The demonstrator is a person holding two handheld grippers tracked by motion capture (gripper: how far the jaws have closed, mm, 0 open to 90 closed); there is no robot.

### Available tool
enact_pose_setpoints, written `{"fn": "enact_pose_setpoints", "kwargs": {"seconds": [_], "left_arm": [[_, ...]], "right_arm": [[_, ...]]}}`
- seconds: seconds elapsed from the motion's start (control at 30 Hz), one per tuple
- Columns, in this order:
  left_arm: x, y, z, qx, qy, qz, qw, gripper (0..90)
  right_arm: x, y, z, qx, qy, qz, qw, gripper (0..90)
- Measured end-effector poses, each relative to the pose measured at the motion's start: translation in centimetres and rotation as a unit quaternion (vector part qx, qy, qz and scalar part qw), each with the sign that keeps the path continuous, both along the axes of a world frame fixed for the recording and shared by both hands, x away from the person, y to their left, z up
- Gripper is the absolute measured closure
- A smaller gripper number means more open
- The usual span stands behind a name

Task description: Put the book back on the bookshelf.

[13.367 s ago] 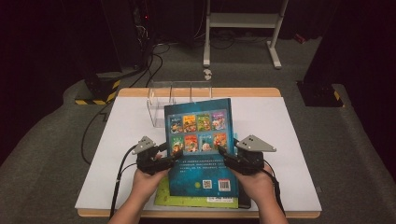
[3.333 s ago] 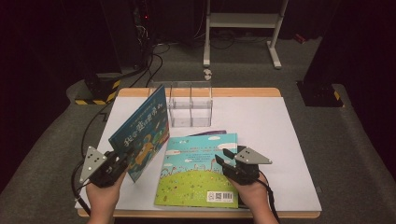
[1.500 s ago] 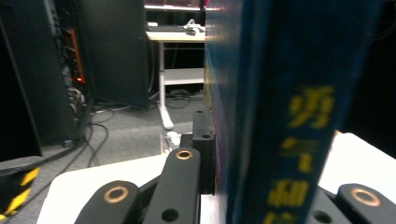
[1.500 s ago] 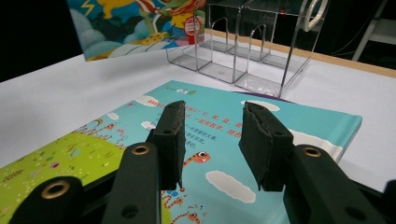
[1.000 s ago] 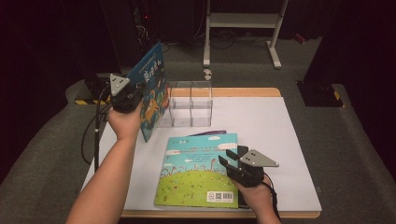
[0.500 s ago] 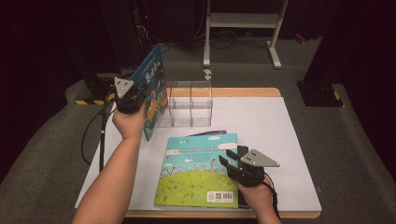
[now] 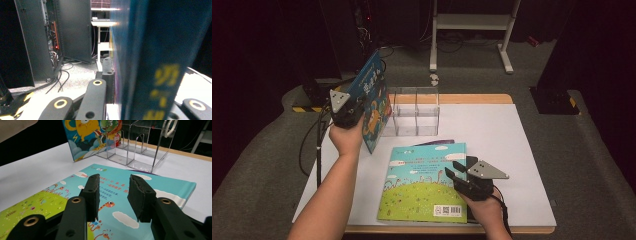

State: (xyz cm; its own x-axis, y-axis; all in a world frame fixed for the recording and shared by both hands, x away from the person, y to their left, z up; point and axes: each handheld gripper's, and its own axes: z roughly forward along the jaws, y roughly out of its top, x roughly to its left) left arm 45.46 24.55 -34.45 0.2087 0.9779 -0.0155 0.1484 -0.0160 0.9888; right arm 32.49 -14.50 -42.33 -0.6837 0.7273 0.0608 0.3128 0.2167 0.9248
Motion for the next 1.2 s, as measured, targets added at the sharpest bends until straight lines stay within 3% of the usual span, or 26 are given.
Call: {"fn": "enact_pose_setpoints", "kwargs": {"seconds": [0.17, 0.43, 0.53, 0.73, 0.9, 1.2], "left_arm": [[-0.3, 0.2, -0.3, 0.007, 0.007, -0.010, 0.9999, 76.4], [-1.5, 0.7, -2.1, 0.008, 0.021, -0.033, 0.9992, 69.5], [-2.2, 1.0, -3.2, -0.004, 0.030, -0.042, 0.9987, 68.0], [-3.3, 1.5, -5.4, -0.011, 0.049, -0.038, 0.9980, 67.9], [-3.7, 1.3, -6.7, -0.019, 0.063, -0.030, 0.9974, 76.1], [-3.6, 0.2, -6.8, -0.011, 0.057, 0.005, 0.9983, 82.5]], "right_arm": [[-0.1, 0.0, 0.0, -0.003, -0.001, -0.002, 1.0000, 60.3], [0.0, 0.0, -0.1, -0.005, 0.000, -0.003, 1.0000, 60.2], [-0.1, 0.1, -0.1, -0.005, 0.000, -0.002, 1.0000, 60.3], [-0.1, 0.2, 0.0, -0.003, -0.002, -0.001, 1.0000, 60.2], [-0.2, 0.2, 0.1, -0.004, -0.002, -0.001, 1.0000, 60.2], [-0.2, 0.2, 0.1, -0.004, -0.003, -0.002, 1.0000, 60.2]]}}
